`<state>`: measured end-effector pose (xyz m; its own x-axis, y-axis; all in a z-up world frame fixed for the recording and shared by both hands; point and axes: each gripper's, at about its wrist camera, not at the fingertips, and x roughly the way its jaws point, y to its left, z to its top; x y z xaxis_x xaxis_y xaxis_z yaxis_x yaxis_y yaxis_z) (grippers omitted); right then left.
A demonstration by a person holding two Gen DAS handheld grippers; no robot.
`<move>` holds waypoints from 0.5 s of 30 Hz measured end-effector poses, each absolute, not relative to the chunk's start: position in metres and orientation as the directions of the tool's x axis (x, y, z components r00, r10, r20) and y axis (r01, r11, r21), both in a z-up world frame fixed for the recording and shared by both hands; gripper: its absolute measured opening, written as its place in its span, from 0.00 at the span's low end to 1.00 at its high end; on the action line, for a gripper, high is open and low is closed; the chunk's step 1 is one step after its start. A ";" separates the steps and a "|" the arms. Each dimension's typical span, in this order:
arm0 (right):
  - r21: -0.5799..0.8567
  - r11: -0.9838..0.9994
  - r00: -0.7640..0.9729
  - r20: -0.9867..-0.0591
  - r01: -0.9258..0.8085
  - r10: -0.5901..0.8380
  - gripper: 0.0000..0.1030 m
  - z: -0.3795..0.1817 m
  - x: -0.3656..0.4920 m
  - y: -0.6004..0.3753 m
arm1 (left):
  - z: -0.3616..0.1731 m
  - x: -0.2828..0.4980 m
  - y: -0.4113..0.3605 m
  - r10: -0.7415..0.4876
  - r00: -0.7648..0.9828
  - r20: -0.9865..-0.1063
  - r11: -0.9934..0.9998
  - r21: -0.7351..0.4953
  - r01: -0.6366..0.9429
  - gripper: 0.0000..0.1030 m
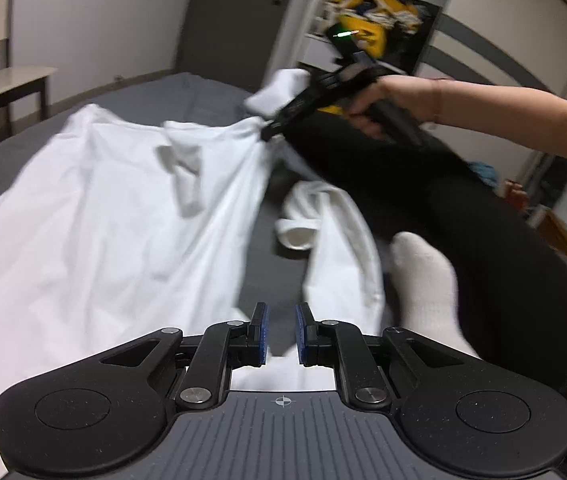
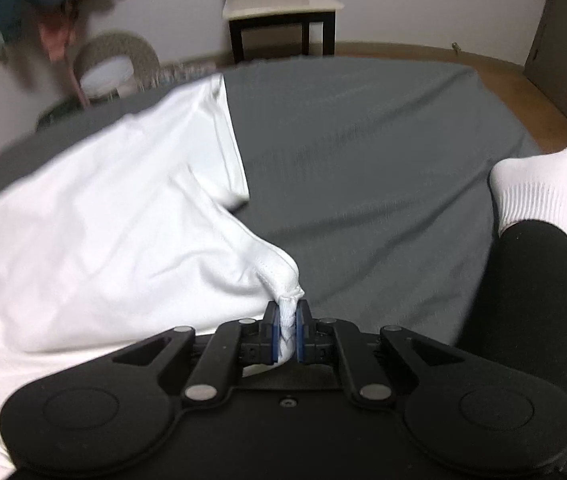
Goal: Fold clothes
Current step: 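Grasp the shirt edge with the right gripper while the left gripper holds the hem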
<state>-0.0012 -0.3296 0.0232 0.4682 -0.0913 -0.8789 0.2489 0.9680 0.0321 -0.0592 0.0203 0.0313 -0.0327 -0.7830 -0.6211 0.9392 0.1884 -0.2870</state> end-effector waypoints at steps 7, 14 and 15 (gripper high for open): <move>0.030 0.972 0.452 -0.888 0.233 -0.081 0.08 0.020 0.005 -0.325 | 0.018 -0.127 -0.032 -0.645 -0.057 -0.762 -0.063 -0.021 0.998 0.12; 0.043 0.980 0.460 -0.886 0.197 -0.053 0.08 0.028 0.007 -0.327 | 0.000 -0.159 -0.060 -0.565 0.071 -0.822 -0.116 0.165 0.979 0.30; 0.049 0.980 0.461 -0.886 0.194 -0.047 0.08 0.028 0.006 -0.328 | 0.003 -0.158 -0.056 -0.573 0.090 -0.815 -0.105 0.182 0.978 0.50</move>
